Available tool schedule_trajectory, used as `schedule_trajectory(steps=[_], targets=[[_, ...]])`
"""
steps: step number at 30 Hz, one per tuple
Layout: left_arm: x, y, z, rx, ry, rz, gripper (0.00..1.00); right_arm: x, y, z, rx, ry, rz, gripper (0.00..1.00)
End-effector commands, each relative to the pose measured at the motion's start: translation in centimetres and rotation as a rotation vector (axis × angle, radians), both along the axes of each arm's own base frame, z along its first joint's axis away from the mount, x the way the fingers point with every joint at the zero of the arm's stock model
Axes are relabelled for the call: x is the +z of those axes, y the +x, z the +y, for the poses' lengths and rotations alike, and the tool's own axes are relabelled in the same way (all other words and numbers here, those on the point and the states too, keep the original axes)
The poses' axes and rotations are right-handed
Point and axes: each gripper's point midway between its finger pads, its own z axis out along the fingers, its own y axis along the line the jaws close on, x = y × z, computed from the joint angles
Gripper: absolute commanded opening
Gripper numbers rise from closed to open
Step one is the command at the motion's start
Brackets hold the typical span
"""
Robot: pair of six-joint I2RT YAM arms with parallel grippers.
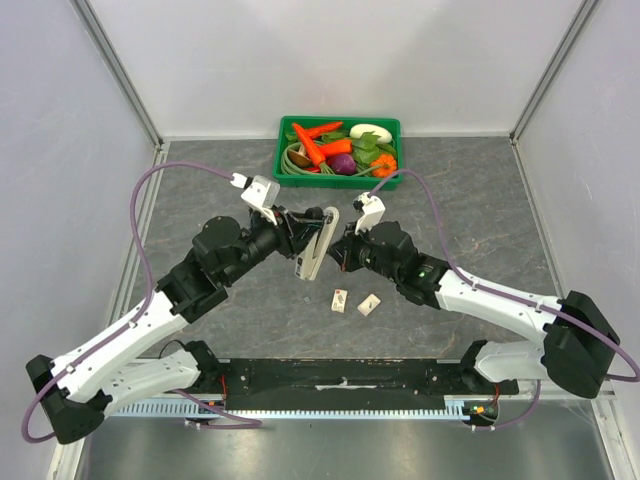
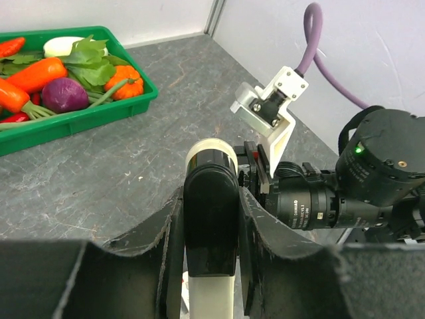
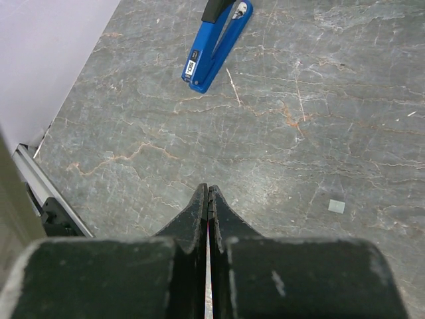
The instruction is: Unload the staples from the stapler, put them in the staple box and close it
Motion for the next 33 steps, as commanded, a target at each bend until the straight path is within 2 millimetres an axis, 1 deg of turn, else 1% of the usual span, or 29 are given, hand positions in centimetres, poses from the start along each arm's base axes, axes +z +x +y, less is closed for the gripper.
schedule_trajectory(steps=[1,3,5,8,9,12,14,15,16,19,20,23,28,30,33], targets=[[2.7,0.5,-0.9,-0.008,-0.063,-0.051,0.02,3.5,0.9,-0.2,-0.016,0.010,-0.093,0.00],[1.6,1.5,-1.3,0.015,-0.020,-0.039,0.02,3.8,1.0,-0.2,-0.015,-0.001,-0.096,0.00],[0.3,2.9,-1.5,0.056,0.037,-0.036,0.02,4.2,1.2,-0.5,-0.030,-0.015,-0.099,0.00],[-2.5,6.0,-1.4,0.164,0.157,-0.028,0.02,4.4,1.3,-1.2,-0.046,-0.042,-0.114,0.00],[-3.1,6.9,-1.4,0.186,0.183,-0.022,0.02,4.5,1.2,-1.4,-0.049,-0.048,-0.117,0.00],[-5.4,9.6,-1.5,0.215,0.248,0.013,0.02,4.4,1.0,-2.4,-0.066,-0.075,-0.122,0.00],[-6.8,11.8,-1.2,0.237,0.268,0.053,0.02,4.8,0.9,-3.1,-0.078,-0.076,-0.138,0.00],[-7.7,13.2,-0.7,0.260,0.281,0.075,0.02,4.2,0.6,-3.7,-0.083,-0.100,-0.125,0.00],[-8.8,13.8,-0.4,0.274,0.309,0.105,0.02,4.1,0.4,-4.0,-0.085,-0.108,-0.127,0.00],[-11.1,17.0,1.6,0.374,0.381,0.143,0.02,3.9,0.0,-4.8,-0.088,-0.118,-0.123,0.00],[-12.0,18.1,2.5,0.403,0.403,0.166,0.02,4.0,-0.3,-4.8,-0.082,-0.113,-0.122,0.01],[-14.8,20.6,4.0,0.436,0.438,0.252,0.02,3.6,-0.9,-4.7,-0.060,-0.099,-0.104,0.01],[-18.8,22.8,6.6,0.484,0.471,0.364,0.02,2.7,-1.7,-4.3,-0.022,-0.082,-0.083,0.01],[-20.1,23.4,8.2,0.526,0.500,0.397,0.02,2.6,-2.0,-4.2,-0.007,-0.077,-0.078,0.01],[-21.7,24.1,10.1,0.559,0.517,0.443,0.02,2.4,-2.3,-4.3,0.004,-0.072,-0.074,0.02]])
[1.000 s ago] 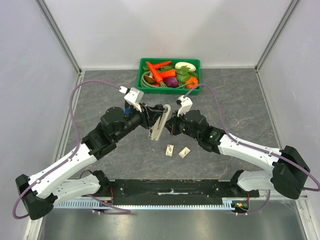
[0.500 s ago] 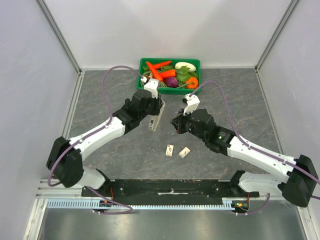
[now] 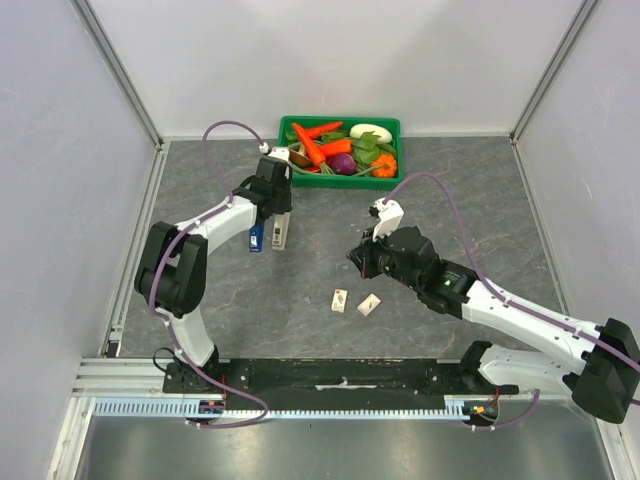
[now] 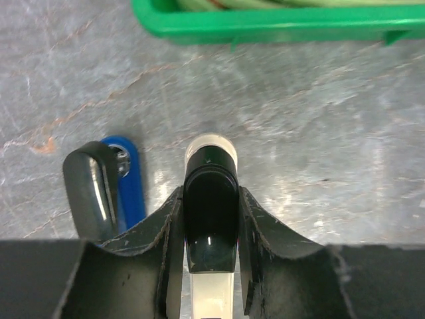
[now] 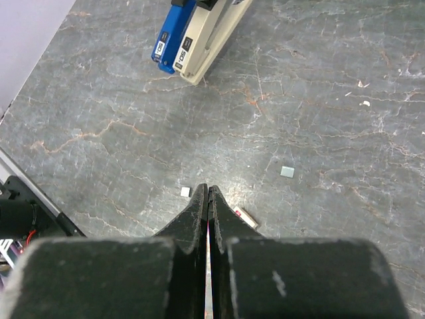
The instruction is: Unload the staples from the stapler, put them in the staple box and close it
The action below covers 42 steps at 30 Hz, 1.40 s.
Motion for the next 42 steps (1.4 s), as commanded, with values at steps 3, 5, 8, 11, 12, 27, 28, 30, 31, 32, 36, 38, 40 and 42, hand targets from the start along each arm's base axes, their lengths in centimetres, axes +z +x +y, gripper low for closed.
schedule_trajectory(steps=[3,5,8,11,12,27,28,30,31,32,36,38,40,42], targets=[[0.4,2.6,2.8,0.082,0.013,-0.012,0.02,0.9,-0.9,0.5,0.045,0.062,-0.007,0.02],[-0.1,2.7,3.4,0.097,0.021,0.002,0.02,0.7,-1.1,0.6,0.052,0.061,-0.001,0.03],[-0.6,2.8,3.9,0.109,0.025,0.016,0.08,0.6,-1.2,0.6,0.056,0.063,0.001,0.04],[-0.7,2.7,3.6,0.097,0.015,0.022,0.29,0.5,-1.3,0.5,0.053,0.062,0.000,0.09],[-0.6,2.7,3.5,0.096,0.012,0.021,0.37,0.5,-1.2,0.4,0.051,0.062,0.000,0.10],[9.9,0.6,0.5,-0.037,-0.155,-0.108,0.78,1.8,-0.4,-1.6,-0.025,-0.020,-0.034,0.49],[10.8,-0.2,-0.7,-0.094,-0.185,-0.113,0.78,1.9,-0.3,-1.8,-0.033,-0.031,-0.037,0.53],[11.5,-2.0,-2.9,-0.198,-0.230,-0.095,0.79,1.8,-0.1,-2.1,-0.038,-0.049,-0.036,0.61],[11.7,-3.0,-3.9,-0.235,-0.238,-0.091,0.79,1.7,-0.1,-2.3,-0.042,-0.056,-0.030,0.63],[11.7,-3.9,-4.7,-0.266,-0.245,-0.087,0.79,1.5,0.1,-2.6,-0.049,-0.068,-0.022,0.64],[11.6,-8.0,-8.2,-0.386,-0.250,-0.096,0.78,0.2,0.6,-3.7,-0.070,-0.116,0.026,0.68],[11.4,-9.9,-9.6,-0.425,-0.247,-0.091,0.77,-1.0,1.0,-4.4,-0.084,-0.144,0.064,0.68],[11.3,-11.8,-10.4,-0.451,-0.246,-0.093,0.76,-2.5,1.5,-4.6,-0.097,-0.177,0.105,0.68],[11.5,-13.3,-10.6,-0.451,-0.255,-0.101,0.76,-3.9,1.9,-4.3,-0.103,-0.207,0.142,0.67]])
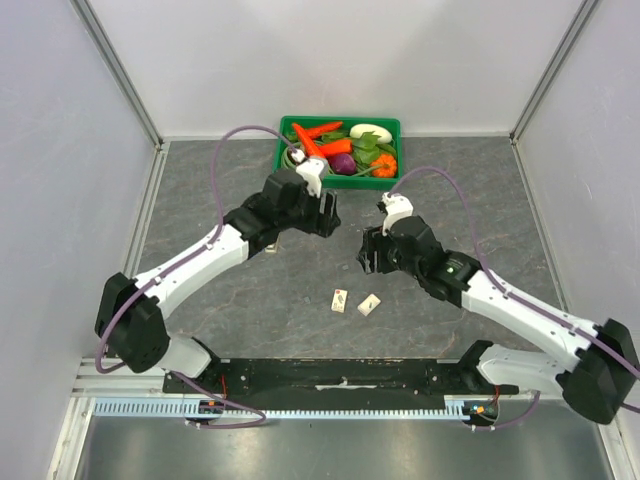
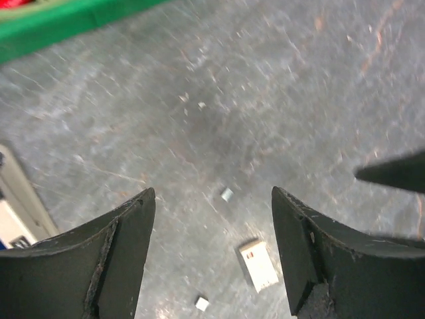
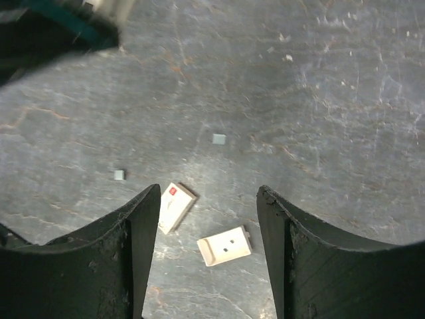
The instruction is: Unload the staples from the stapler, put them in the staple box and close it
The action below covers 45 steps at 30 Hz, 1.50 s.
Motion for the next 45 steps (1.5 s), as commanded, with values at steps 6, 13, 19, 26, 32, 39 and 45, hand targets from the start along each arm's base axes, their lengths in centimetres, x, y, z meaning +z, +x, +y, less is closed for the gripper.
schedule_trajectory(steps=[6,13,19,26,32,39,45], targets=[[1.4,-6.6,1.0,-0.018,-0.124,-0.037,0.75,-5.3,2.1,2.5,0.009,-0.094,0.151,0.63],[0.5,-10.0,3.1,-0.018,-0.172,-0.018,0.72,-8.9,4.0,4.1,-0.012,-0.188,0.198,0.61],[0.5,-12.2,3.2,-0.065,-0.232,0.014,0.70,-11.3,5.1,5.0,-0.041,-0.247,0.224,0.60],[0.7,-13.0,3.6,-0.077,-0.248,0.001,0.70,-13.9,5.9,5.9,-0.071,-0.339,0.246,0.59],[0.4,-13.2,3.7,-0.082,-0.254,0.005,0.70,-15.1,6.1,5.7,-0.094,-0.372,0.257,0.57],[0.7,-13.4,3.7,-0.089,-0.260,-0.001,0.70,-15.5,6.1,5.6,-0.106,-0.393,0.257,0.51],[0.6,-13.5,3.6,-0.092,-0.258,0.003,0.70,-15.5,6.0,5.4,-0.108,-0.403,0.257,0.43]])
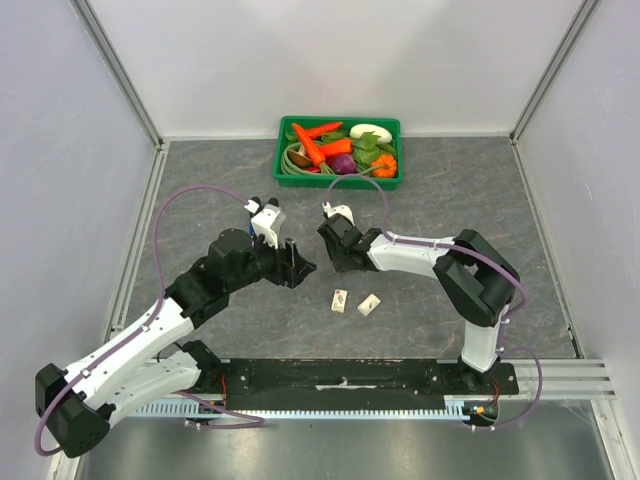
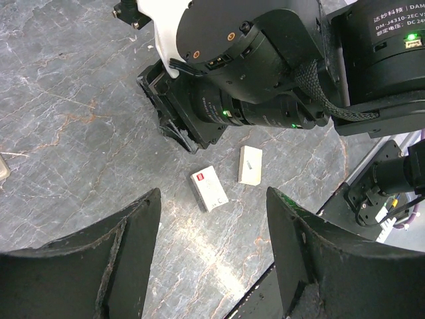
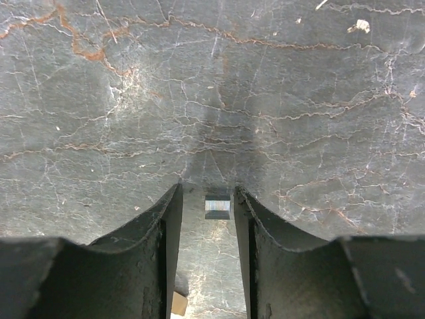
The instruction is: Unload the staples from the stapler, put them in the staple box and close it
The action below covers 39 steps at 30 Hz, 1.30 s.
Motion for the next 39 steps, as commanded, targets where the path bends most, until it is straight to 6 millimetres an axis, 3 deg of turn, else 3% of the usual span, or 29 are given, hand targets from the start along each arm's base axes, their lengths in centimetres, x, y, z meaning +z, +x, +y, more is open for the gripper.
schedule_trajectory(steps=[1,30,39], targets=[[0.8,-0.3,-0.5,-0.015,-0.043,-0.002,0.70,0.1,0.4,0.0,-0.022,-0.025,-0.016,0.42],[0.3,-0.2,-0.4,-0.005,-0.030,0.006,0.70,0.8,-0.1,-0.5,-0.029,-0.039,-0.031,0.26],[0.1,-0.1,-0.5,-0.003,-0.024,0.010,0.70,3.7,-0.2,-0.6,-0.030,-0.002,-0.070,0.22]])
